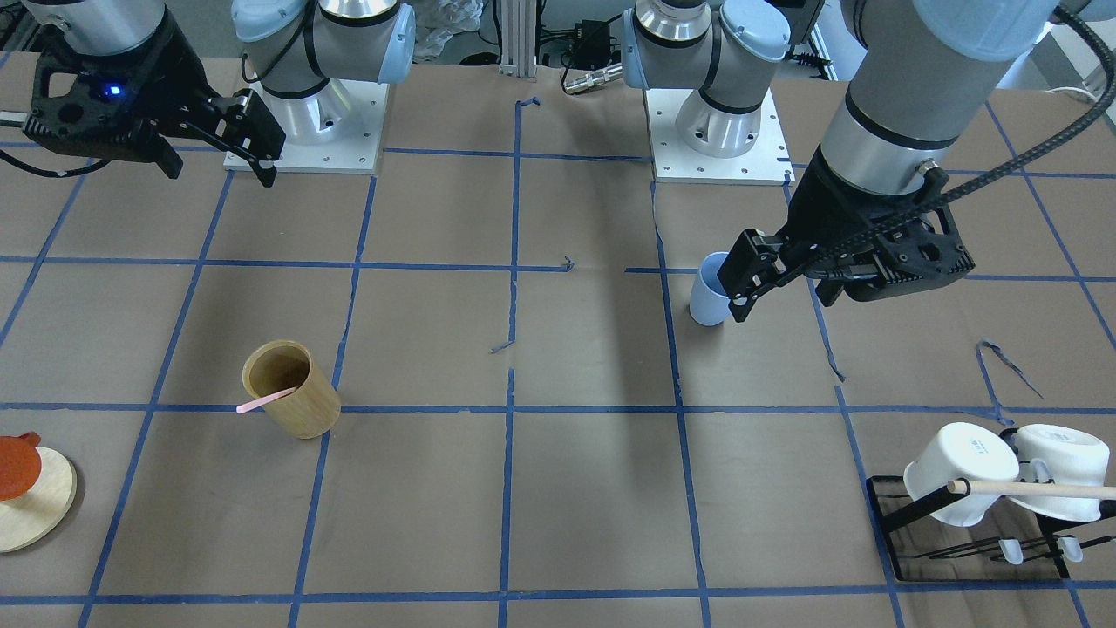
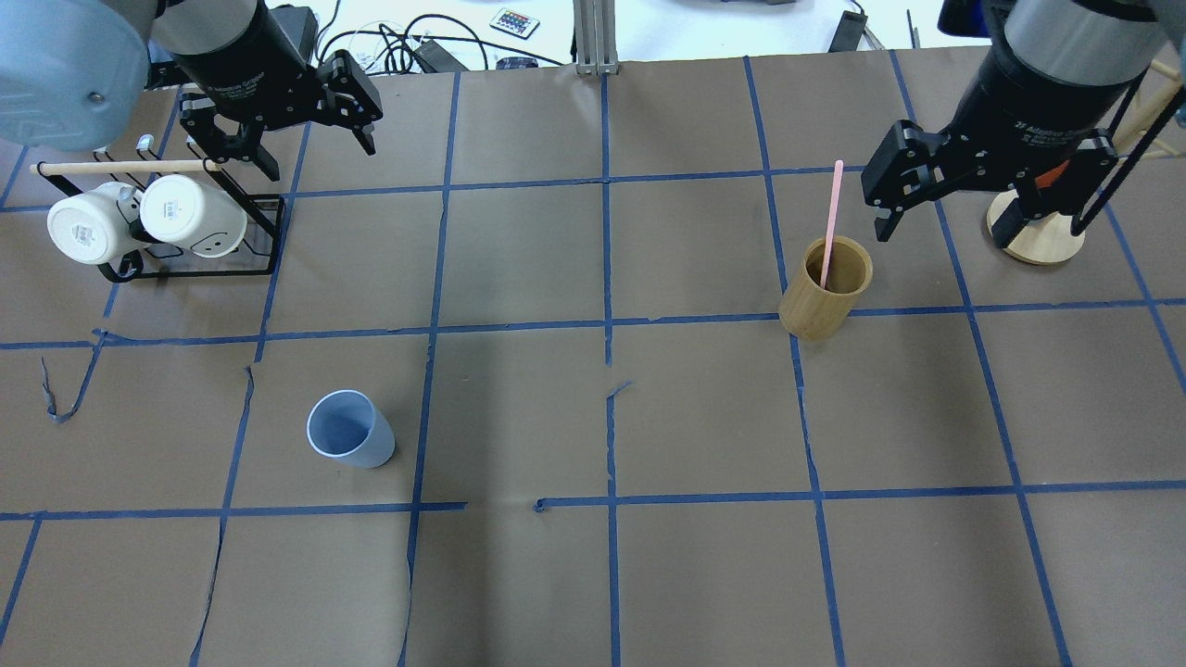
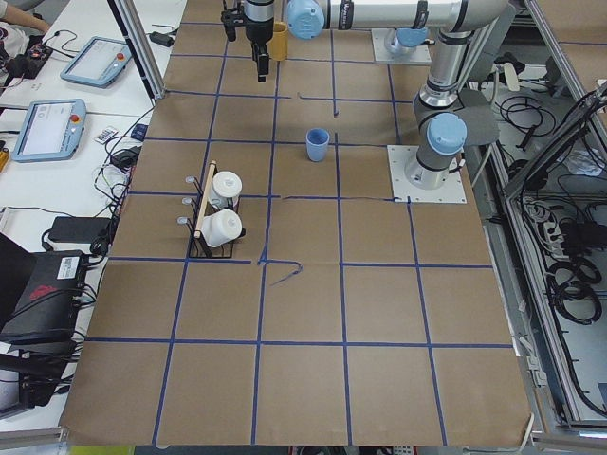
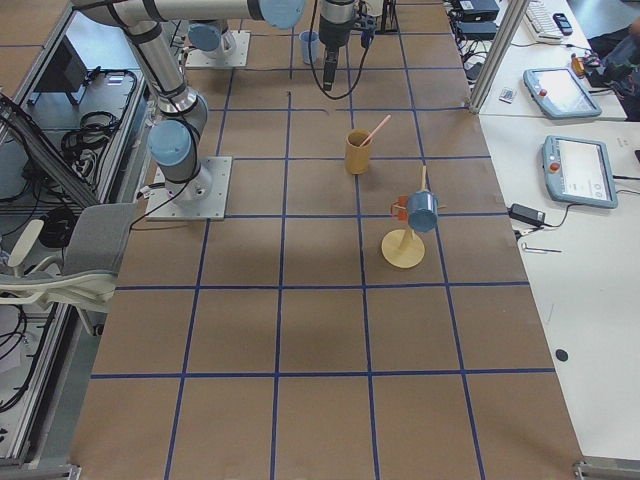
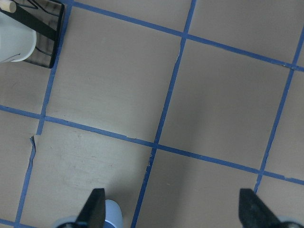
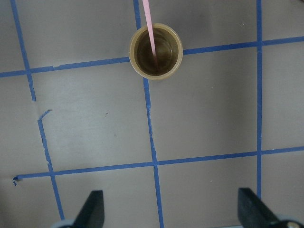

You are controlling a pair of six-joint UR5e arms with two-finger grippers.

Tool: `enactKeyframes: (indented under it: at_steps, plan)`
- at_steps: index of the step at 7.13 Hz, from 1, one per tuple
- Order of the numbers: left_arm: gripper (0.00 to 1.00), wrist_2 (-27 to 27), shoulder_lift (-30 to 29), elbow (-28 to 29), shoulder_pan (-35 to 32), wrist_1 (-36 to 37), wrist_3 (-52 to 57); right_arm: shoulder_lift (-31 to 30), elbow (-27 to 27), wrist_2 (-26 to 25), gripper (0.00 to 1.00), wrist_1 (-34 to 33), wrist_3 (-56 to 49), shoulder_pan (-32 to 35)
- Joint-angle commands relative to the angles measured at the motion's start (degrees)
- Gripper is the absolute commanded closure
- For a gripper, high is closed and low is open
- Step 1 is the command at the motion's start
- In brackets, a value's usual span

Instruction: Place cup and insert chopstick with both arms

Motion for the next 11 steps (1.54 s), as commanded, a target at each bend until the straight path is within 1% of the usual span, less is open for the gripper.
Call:
enactKeyframes:
  at_steps: [1,9,11]
  plan:
    - [0.00,0.17,0.23,0.13,0.05,0.23,3.14,0.02,0.82,0.00,0.00,-0.53,0.00,0.00]
    - [0.00,-0.35,0.85,-0.22,-0.30,-0.12,4.02,-0.07,1.18,0.34,0.00,-0.80,0.78,0.00]
    - [0.00,-0.18,1.29,-0.31,-0.22,-1.78,4.11,0.02,1.18,0.08,0.00,-0.80,1.14,0.00]
